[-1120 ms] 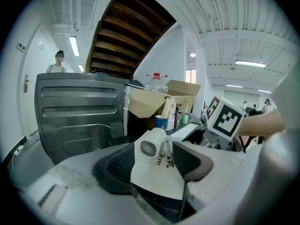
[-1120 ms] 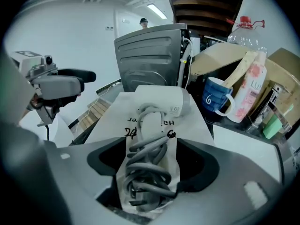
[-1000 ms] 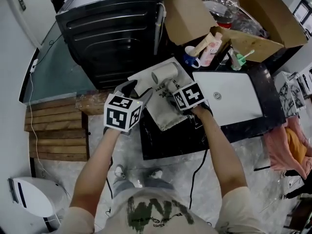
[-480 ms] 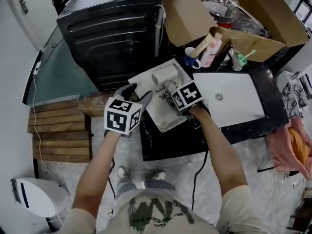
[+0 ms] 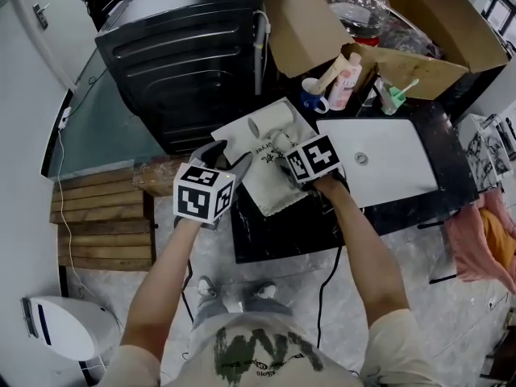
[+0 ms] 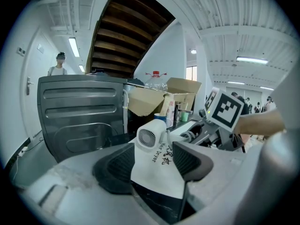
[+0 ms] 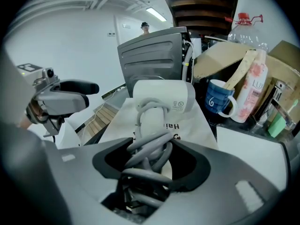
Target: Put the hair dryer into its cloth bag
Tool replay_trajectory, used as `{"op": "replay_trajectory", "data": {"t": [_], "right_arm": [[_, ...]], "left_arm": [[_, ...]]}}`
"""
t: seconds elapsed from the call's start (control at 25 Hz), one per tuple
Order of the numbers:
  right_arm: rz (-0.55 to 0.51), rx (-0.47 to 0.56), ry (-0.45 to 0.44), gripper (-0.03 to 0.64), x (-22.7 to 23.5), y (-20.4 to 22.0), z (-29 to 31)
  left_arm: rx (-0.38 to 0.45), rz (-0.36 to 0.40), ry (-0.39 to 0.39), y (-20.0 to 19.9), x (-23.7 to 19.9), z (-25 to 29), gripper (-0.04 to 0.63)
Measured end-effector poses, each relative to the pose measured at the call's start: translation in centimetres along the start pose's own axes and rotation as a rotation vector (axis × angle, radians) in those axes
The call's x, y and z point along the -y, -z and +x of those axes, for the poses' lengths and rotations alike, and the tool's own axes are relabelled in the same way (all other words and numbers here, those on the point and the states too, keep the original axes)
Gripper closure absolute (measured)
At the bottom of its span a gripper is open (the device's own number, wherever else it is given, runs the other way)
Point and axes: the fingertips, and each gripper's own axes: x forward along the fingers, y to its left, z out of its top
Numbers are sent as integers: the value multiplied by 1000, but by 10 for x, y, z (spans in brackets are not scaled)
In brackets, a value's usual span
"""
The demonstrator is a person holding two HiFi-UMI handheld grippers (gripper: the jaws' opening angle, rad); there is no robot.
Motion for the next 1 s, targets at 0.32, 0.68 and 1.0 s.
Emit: {"op": "replay_trajectory", "data": {"t": [0.32, 0.68, 1.0], "right_arm": [[0, 51, 16, 374, -2, 3, -32], [55, 90, 77, 374, 11, 22, -68], [131, 121, 169, 374, 12, 49, -103]], "left_arm": [[5, 15, 25, -6, 23, -1, 331], [-6, 52, 93, -7, 53, 4, 331], [-26, 102, 196, -7, 81, 4, 331]]}}
